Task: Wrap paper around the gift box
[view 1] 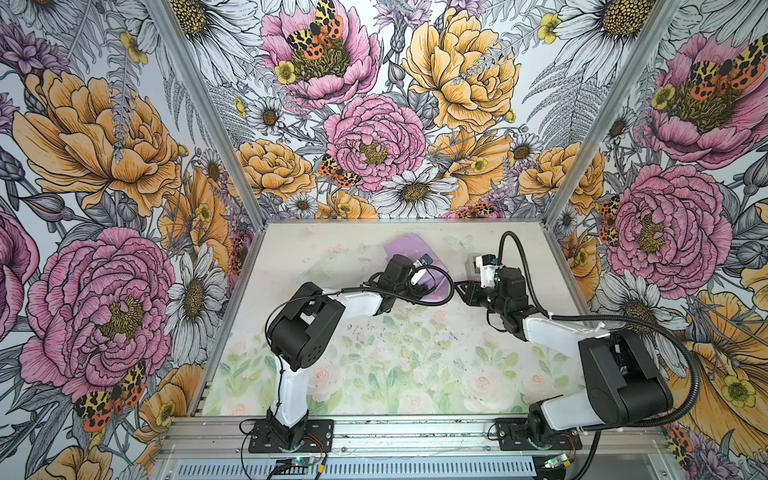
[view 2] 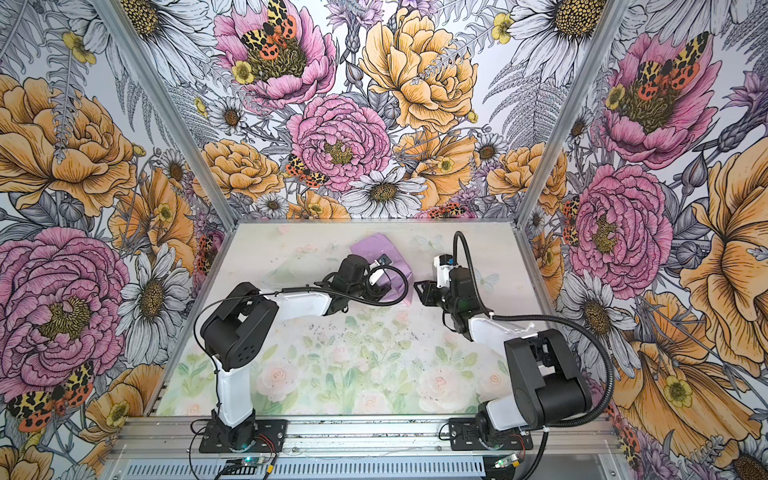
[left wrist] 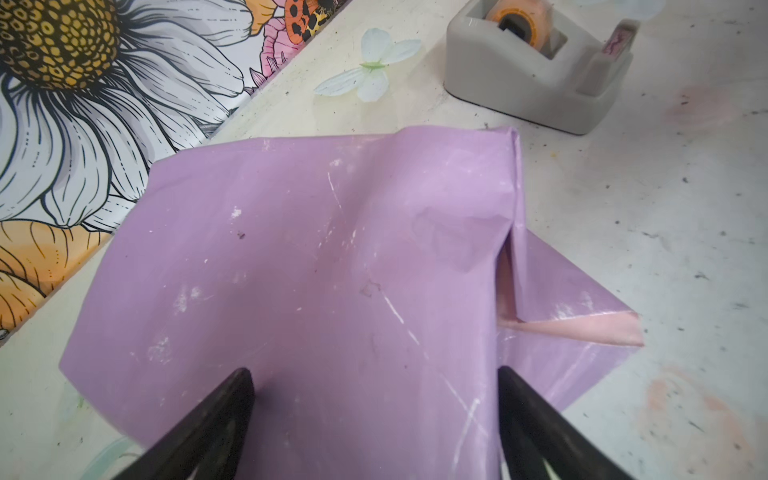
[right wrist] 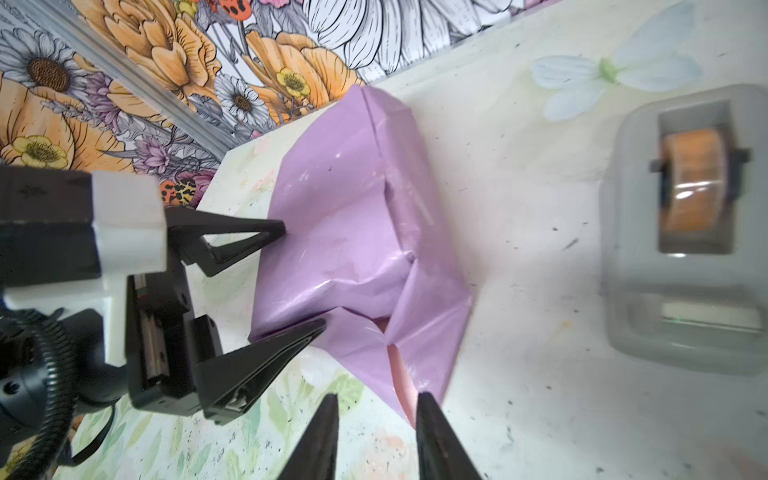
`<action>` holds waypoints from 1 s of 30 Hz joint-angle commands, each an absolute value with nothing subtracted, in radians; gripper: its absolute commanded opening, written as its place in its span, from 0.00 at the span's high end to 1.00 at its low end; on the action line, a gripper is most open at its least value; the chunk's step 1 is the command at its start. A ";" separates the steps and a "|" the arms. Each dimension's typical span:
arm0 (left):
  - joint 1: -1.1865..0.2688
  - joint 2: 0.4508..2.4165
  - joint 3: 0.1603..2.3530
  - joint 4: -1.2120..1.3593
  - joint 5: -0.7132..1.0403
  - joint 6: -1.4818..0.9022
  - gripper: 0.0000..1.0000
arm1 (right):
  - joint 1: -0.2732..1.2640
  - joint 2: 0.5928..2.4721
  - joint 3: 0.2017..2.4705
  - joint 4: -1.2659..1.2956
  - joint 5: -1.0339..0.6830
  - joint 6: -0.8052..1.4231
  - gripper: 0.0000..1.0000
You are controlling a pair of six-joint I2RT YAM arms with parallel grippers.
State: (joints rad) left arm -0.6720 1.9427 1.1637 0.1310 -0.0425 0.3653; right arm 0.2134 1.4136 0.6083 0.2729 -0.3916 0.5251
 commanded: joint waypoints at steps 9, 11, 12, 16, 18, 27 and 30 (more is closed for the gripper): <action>-0.620 1.660 1.076 0.026 0.012 0.225 0.08 | 0.032 1.335 0.783 -0.172 -0.325 0.460 0.61; -0.590 1.626 1.053 0.028 0.045 0.188 0.08 | -0.025 1.400 0.840 -0.206 -0.383 0.452 0.62; -0.574 1.607 1.039 0.027 0.060 0.167 0.08 | -0.053 1.442 0.869 -0.212 -0.420 0.449 0.62; -0.520 1.550 0.980 0.038 0.100 0.111 0.08 | -0.108 1.600 0.979 -0.231 -0.544 0.406 0.64; -0.491 1.532 0.956 0.038 0.121 0.084 0.08 | -0.113 1.675 1.042 -0.250 -0.589 0.384 0.64; -0.412 1.494 0.887 0.031 0.152 0.047 0.08 | -0.112 1.892 1.214 -0.282 -0.727 0.326 0.63; -0.398 1.498 0.885 0.039 0.158 0.043 0.08 | -0.112 1.941 1.247 -0.289 -0.727 0.317 0.63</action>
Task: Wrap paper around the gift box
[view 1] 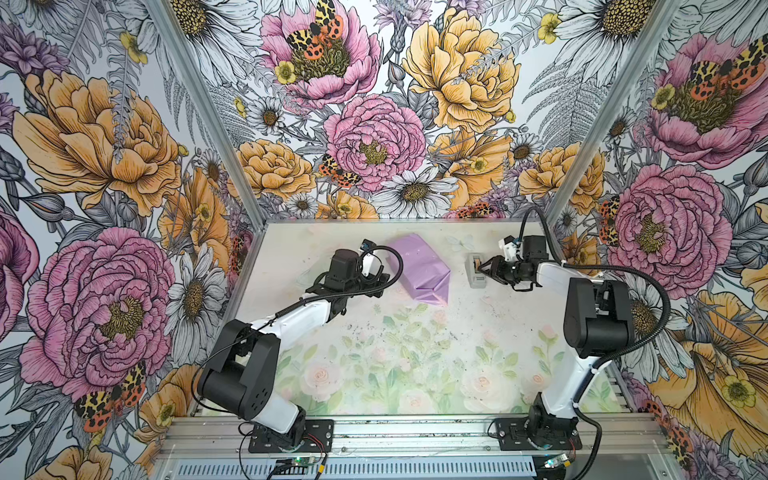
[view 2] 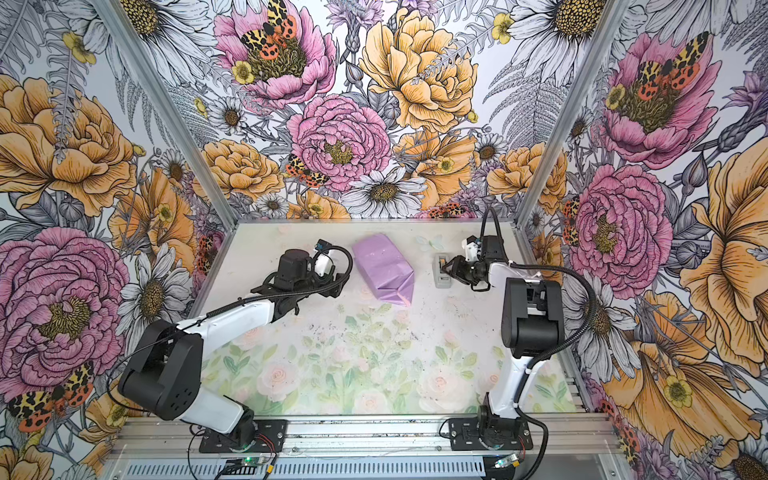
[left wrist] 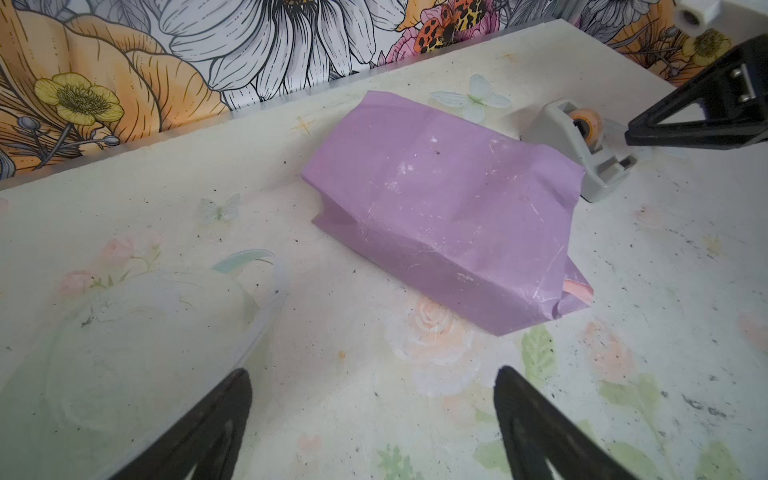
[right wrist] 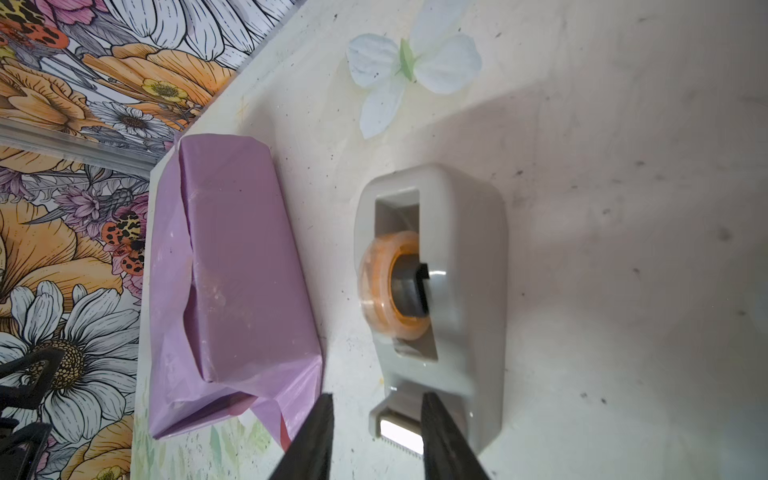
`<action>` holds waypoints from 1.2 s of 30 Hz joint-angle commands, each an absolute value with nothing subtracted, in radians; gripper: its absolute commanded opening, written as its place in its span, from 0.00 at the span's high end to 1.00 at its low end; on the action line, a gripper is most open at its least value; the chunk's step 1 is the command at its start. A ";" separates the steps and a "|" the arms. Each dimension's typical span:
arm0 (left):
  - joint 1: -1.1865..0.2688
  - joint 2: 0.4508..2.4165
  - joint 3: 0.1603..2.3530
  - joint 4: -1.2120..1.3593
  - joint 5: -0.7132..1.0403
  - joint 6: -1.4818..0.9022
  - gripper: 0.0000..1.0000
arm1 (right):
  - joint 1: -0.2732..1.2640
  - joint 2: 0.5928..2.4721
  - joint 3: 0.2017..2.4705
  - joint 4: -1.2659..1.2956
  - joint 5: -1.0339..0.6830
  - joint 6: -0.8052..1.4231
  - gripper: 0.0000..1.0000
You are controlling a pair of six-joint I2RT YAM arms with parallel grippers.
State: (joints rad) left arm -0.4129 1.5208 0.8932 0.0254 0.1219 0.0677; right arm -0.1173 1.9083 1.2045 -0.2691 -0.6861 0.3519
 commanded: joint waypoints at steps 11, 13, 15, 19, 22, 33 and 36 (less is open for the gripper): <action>-0.387 1.535 0.904 0.046 0.166 0.042 0.08 | -0.113 2.030 1.318 -0.328 -0.759 0.318 0.65; -0.386 1.537 0.905 0.050 0.168 0.043 0.08 | -0.112 2.043 1.326 -0.333 -0.759 0.315 0.65; -0.387 1.538 0.905 0.052 0.170 0.043 0.08 | -0.111 2.056 1.337 -0.335 -0.760 0.313 0.67; -0.387 1.537 0.905 0.054 0.169 0.046 0.08 | -0.109 2.074 1.357 -0.335 -0.780 0.317 0.70; -0.387 1.537 0.906 0.054 0.168 0.049 0.08 | -0.109 2.077 1.366 -0.336 -0.766 0.322 0.73; -0.387 1.536 0.910 0.051 0.169 0.056 0.08 | -0.107 2.030 1.340 -0.333 -0.781 0.354 0.93; -0.387 1.534 0.910 0.049 0.169 0.059 0.08 | -0.107 2.019 1.339 -0.332 -0.788 0.360 0.99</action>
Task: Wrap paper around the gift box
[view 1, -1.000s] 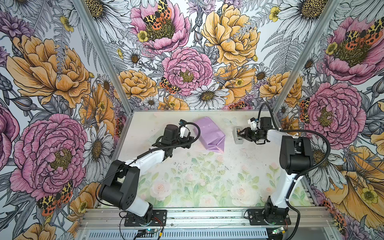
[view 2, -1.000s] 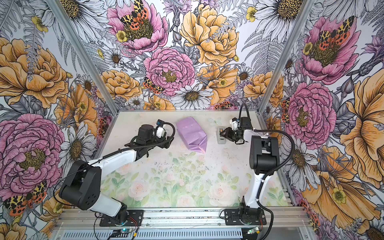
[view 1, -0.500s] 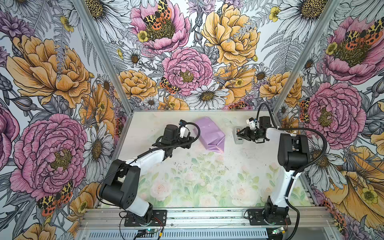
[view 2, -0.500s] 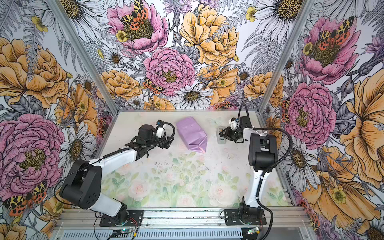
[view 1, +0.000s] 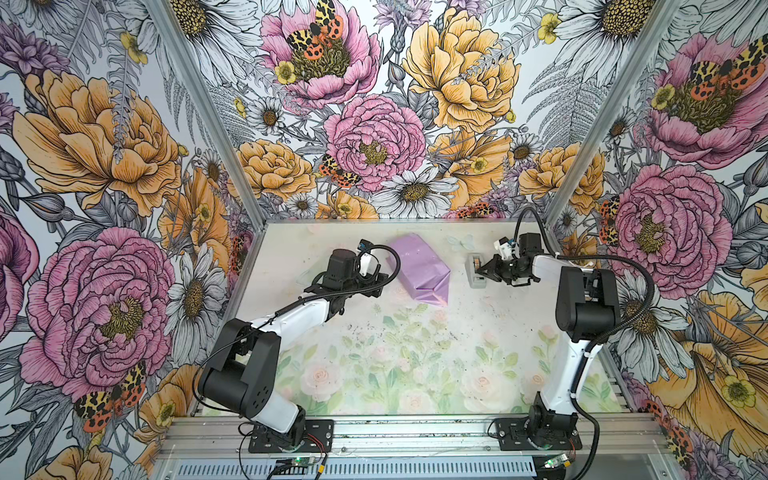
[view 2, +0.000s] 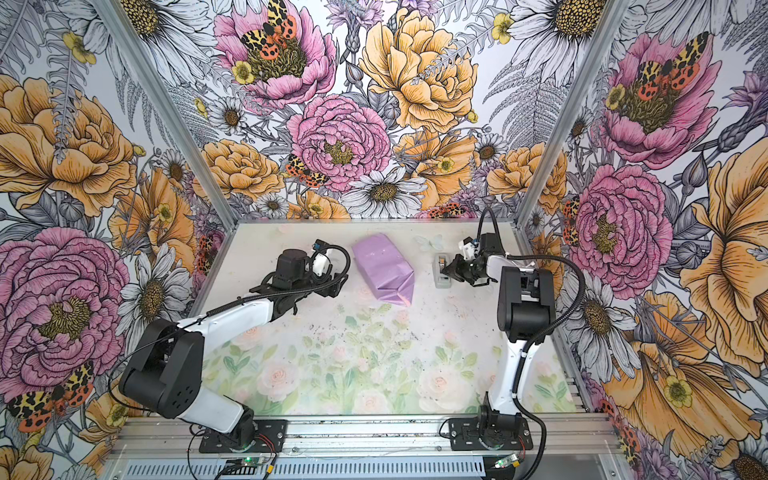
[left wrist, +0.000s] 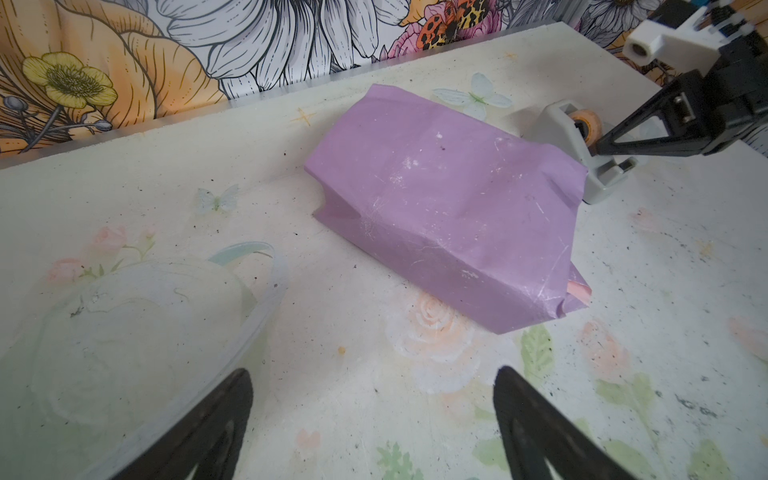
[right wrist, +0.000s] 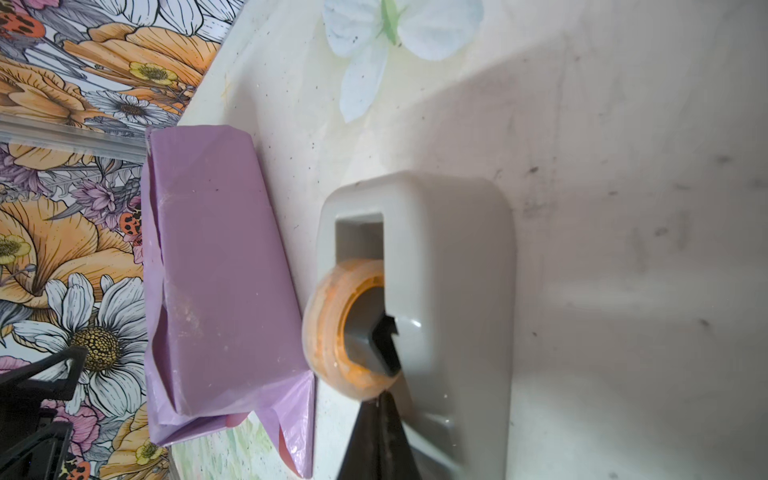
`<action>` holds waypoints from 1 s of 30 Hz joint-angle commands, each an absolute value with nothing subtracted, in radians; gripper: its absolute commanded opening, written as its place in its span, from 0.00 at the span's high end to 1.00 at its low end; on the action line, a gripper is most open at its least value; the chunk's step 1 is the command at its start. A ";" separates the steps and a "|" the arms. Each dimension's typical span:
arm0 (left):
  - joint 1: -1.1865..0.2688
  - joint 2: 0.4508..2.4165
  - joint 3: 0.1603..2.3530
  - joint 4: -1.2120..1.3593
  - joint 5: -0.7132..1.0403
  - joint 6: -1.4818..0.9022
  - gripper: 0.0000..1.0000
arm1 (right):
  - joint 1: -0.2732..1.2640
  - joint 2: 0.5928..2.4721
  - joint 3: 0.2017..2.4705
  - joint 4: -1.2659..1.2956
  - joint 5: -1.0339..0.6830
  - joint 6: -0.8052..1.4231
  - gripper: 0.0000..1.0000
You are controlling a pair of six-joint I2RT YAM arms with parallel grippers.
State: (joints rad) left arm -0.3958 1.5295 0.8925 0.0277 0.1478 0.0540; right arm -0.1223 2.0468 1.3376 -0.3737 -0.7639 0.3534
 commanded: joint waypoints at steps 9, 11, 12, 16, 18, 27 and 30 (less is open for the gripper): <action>-0.386 1.531 0.907 0.049 0.167 0.058 0.08 | -0.114 1.976 1.323 -0.319 -0.829 0.374 1.00; -0.387 1.531 0.907 0.049 0.168 0.061 0.08 | -0.116 1.960 1.309 -0.307 -0.840 0.383 1.00; -0.387 1.531 0.907 0.049 0.167 0.061 0.08 | -0.118 1.955 1.304 -0.302 -0.844 0.387 1.00; -0.388 1.529 0.905 0.049 0.168 0.062 0.08 | -0.124 1.935 1.285 -0.293 -0.841 0.396 1.00; -0.388 1.528 0.904 0.049 0.168 0.064 0.08 | -0.128 1.923 1.277 -0.291 -0.838 0.399 1.00; -0.389 1.528 0.902 0.051 0.171 0.065 0.08 | -0.147 1.875 1.223 -0.292 -0.813 0.420 1.00; -0.391 1.530 0.904 0.052 0.171 0.064 0.08 | -0.146 1.894 1.219 -0.293 -0.794 0.437 0.78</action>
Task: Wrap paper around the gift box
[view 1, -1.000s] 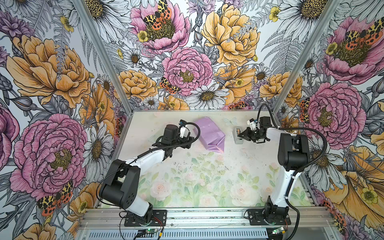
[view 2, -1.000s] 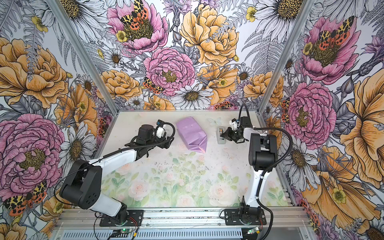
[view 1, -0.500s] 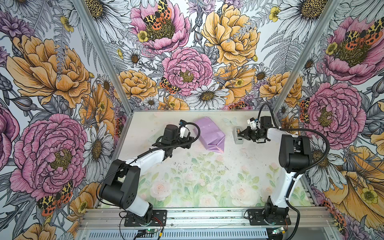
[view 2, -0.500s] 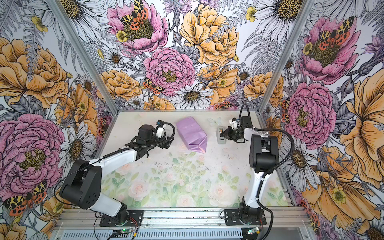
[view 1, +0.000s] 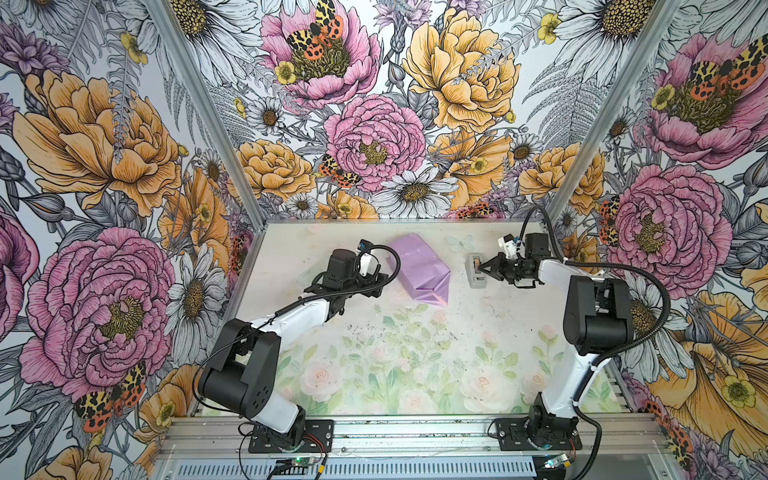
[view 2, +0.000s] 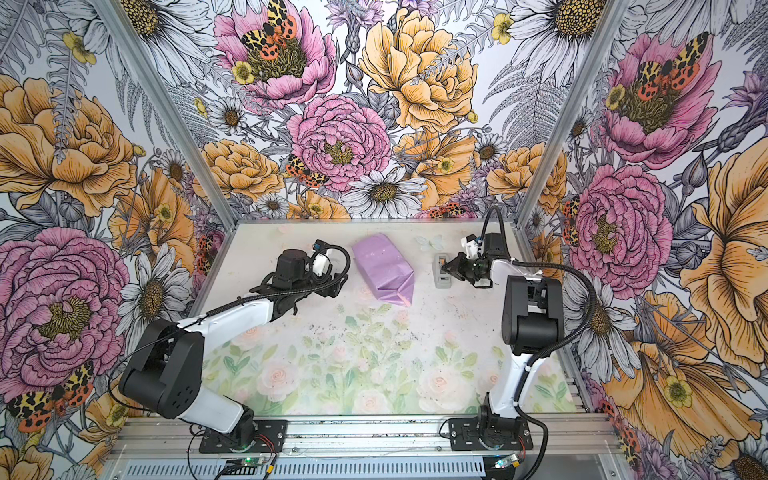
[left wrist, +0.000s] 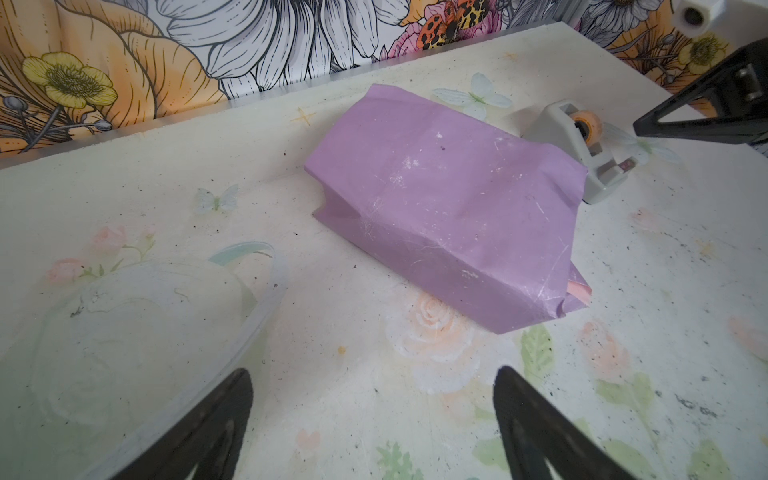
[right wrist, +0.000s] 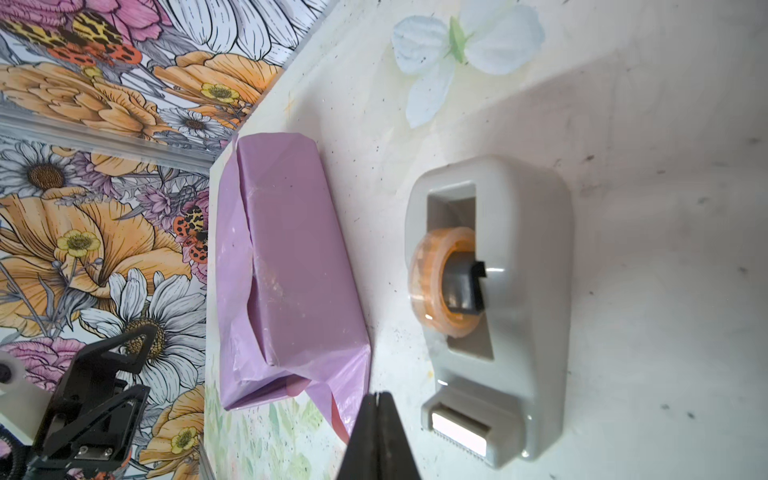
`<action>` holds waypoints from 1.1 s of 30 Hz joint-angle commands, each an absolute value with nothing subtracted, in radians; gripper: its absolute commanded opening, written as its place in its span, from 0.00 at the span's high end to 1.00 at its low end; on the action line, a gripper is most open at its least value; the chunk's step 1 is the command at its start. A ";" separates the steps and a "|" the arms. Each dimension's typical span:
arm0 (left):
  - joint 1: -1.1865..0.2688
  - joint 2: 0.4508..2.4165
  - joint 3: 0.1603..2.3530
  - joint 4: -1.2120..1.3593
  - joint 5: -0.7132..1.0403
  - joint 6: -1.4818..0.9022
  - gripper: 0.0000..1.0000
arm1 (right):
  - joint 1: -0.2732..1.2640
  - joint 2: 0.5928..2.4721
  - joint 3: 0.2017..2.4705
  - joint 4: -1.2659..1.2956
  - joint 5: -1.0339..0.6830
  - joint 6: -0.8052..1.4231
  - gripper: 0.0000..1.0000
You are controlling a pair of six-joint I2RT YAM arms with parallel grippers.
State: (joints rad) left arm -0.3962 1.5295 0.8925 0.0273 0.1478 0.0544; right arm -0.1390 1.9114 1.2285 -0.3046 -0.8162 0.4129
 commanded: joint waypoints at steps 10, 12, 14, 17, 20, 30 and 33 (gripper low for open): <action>-0.391 1.536 0.906 0.052 0.168 0.069 0.08 | -0.123 1.996 1.293 -0.294 -0.788 0.466 0.62; -0.392 1.538 0.907 0.052 0.168 0.071 0.08 | -0.116 2.014 1.307 -0.293 -0.794 0.466 0.62; -0.392 1.537 0.908 0.054 0.167 0.072 0.08 | -0.112 2.034 1.322 -0.293 -0.801 0.466 0.63; -0.392 1.538 0.908 0.054 0.166 0.072 0.08 | -0.104 2.058 1.340 -0.293 -0.813 0.471 0.65; -0.391 1.540 0.908 0.054 0.166 0.074 0.08 | -0.100 2.065 1.347 -0.294 -0.807 0.476 0.67; -0.391 1.539 0.907 0.053 0.163 0.081 0.08 | -0.099 2.057 1.350 -0.308 -0.783 0.459 0.82; -0.391 1.540 0.909 0.052 0.163 0.083 0.08 | -0.098 2.048 1.353 -0.308 -0.795 0.460 0.90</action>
State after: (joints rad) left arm -0.3962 1.5295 0.8925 0.0303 0.1482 0.0612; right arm -0.1120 2.0392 1.3205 -0.3393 -0.7761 0.4709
